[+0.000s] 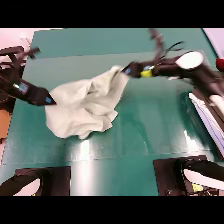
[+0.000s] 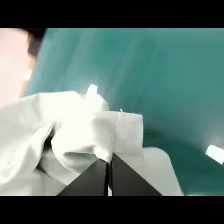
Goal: Fold the shirts.
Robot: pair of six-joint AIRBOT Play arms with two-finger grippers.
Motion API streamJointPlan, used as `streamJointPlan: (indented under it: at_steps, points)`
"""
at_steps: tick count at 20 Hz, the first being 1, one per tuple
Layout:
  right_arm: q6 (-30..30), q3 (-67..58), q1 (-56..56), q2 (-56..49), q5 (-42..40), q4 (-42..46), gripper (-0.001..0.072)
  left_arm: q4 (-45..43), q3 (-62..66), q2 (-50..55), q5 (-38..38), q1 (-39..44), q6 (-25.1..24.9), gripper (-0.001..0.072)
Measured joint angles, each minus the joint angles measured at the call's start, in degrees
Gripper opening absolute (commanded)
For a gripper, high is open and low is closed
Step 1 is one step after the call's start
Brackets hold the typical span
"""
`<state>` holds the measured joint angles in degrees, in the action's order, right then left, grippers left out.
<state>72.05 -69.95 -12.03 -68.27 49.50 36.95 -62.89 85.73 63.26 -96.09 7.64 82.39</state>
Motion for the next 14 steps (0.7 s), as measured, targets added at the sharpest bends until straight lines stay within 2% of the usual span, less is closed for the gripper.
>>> streamJointPlan:
  at_steps: [7, 14]
  points:
    - [-1.9, 0.0, 11.5, 20.2, 2.3, 0.6, 0.0016, -0.7, 19.7, -0.2, -1.1, 0.0, -1.5, 0.0027]
    - [-2.6, 0.0, 15.3, 34.2, 1.8, 1.4, 0.0016, 7.1, 26.1, -0.2, -1.2, 0.0, -2.2, 0.0027]
